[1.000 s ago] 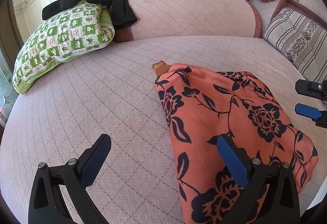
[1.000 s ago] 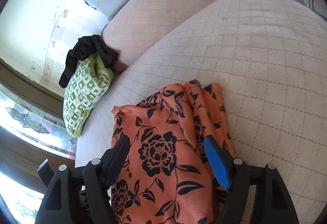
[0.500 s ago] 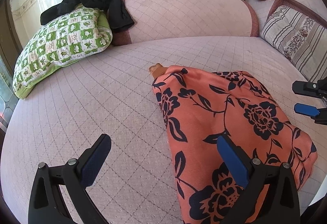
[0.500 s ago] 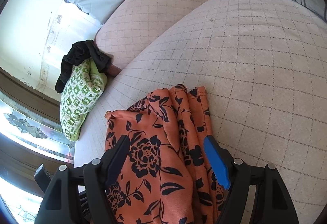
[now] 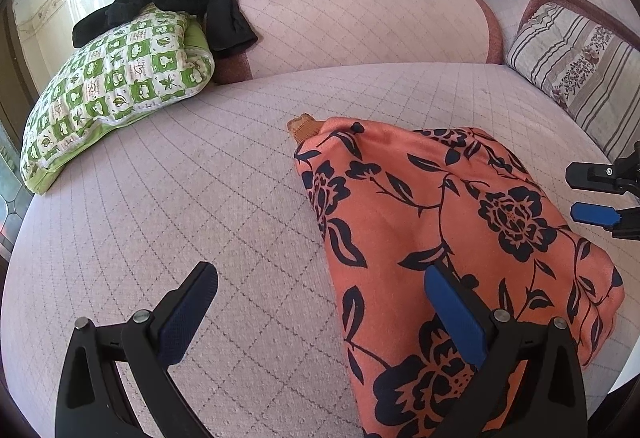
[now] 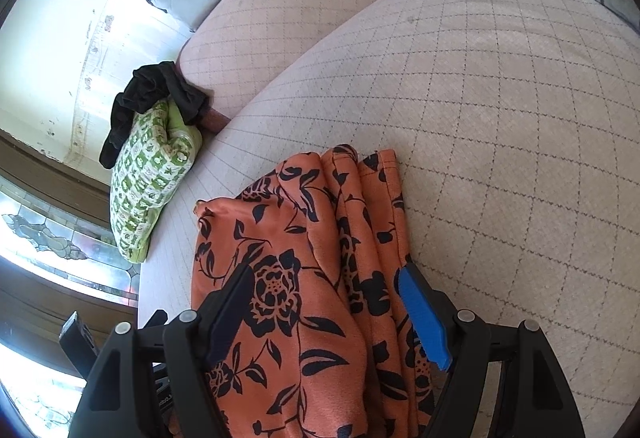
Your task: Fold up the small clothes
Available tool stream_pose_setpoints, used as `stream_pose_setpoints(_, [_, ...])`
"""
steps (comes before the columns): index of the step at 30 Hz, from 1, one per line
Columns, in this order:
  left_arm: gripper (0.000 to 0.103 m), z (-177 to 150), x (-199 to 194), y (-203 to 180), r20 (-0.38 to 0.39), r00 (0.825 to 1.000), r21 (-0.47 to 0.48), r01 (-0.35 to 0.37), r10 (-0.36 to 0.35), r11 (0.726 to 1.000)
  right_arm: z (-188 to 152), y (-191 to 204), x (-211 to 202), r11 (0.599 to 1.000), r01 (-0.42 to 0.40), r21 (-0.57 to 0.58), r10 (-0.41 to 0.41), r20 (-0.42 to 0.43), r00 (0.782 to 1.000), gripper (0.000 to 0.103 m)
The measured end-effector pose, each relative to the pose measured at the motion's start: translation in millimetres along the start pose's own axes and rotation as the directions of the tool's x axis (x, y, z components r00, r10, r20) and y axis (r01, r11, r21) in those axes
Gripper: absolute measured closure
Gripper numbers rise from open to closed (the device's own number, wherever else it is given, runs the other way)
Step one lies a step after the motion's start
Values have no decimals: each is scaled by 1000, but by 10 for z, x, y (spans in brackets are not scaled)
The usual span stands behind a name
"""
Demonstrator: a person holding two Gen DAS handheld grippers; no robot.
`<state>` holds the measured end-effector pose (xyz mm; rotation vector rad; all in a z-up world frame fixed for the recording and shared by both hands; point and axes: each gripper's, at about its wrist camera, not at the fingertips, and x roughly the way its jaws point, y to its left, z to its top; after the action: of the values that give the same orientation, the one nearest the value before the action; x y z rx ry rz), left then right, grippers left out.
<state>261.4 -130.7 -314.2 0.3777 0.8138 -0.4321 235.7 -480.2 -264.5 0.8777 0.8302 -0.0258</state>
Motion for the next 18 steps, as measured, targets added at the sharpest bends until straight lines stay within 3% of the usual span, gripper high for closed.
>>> stream_pose_setpoints(7, [0, -7, 29, -2, -10, 1000, 7, 21, -21, 1000, -2, -29, -17, 1000, -13, -1, 13, 16, 1000, 25])
stream_pose_setpoints(13, [0, 47, 42, 224, -13, 999, -77, 31, -33, 997, -34, 228, -105, 991, -79, -111, 86, 59, 995, 26])
stream_pose_setpoints(18, [0, 18, 192, 338, -59, 998, -103, 28, -34, 994, -73, 263, 36, 991, 17, -132, -12, 40, 999, 26])
